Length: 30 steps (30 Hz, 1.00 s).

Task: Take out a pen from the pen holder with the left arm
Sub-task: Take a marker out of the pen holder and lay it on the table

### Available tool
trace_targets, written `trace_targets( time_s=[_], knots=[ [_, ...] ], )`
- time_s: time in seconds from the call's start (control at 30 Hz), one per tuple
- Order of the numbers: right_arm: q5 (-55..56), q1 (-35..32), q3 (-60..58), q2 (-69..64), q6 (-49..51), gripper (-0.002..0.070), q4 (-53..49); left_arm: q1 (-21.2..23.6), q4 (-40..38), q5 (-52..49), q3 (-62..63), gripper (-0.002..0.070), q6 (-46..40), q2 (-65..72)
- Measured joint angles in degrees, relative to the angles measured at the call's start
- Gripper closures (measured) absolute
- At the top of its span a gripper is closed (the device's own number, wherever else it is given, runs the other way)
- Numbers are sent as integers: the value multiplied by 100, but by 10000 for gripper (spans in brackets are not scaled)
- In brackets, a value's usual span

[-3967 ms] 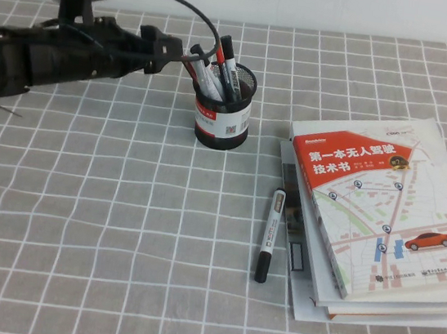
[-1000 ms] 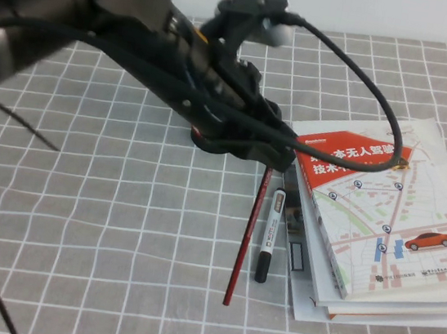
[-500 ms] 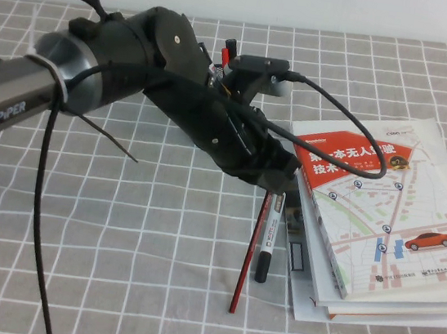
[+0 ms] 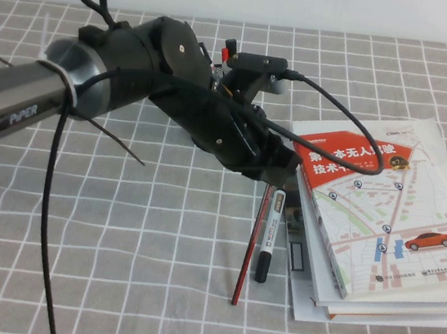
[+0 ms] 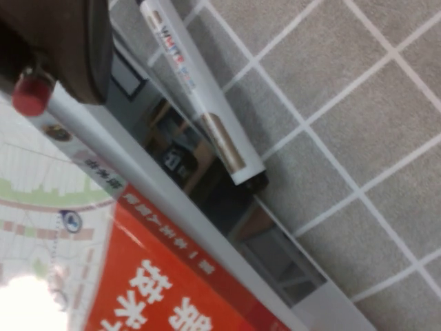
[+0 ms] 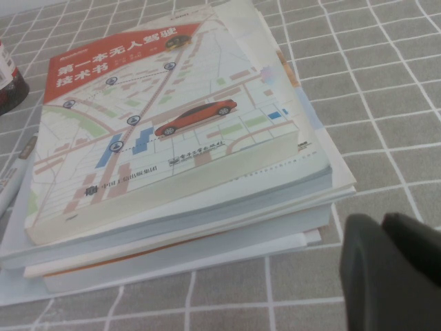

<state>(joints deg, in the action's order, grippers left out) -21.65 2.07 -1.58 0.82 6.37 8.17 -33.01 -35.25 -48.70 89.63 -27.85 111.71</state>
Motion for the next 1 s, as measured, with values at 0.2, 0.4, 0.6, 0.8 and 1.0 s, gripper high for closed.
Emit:
trace_targets(
  time_s=[0.2, 0.4, 0.6, 0.8, 1.0],
  knots=[
    [0, 0, 0, 0, 0, 689, 0, 0, 96, 197, 0, 442, 76, 65],
    [0, 0, 0, 0, 0, 689, 0, 0, 146, 365, 0, 329, 255, 78],
    [0, 0, 0, 0, 0, 689, 0, 0, 172, 365, 0, 327, 268, 57],
    [0, 0, 0, 0, 0, 689, 0, 0, 264, 365, 0, 517, 277, -363],
    [0, 0, 0, 0, 0, 689, 0, 0, 882, 377, 0, 661, 318, -1214]
  ],
)
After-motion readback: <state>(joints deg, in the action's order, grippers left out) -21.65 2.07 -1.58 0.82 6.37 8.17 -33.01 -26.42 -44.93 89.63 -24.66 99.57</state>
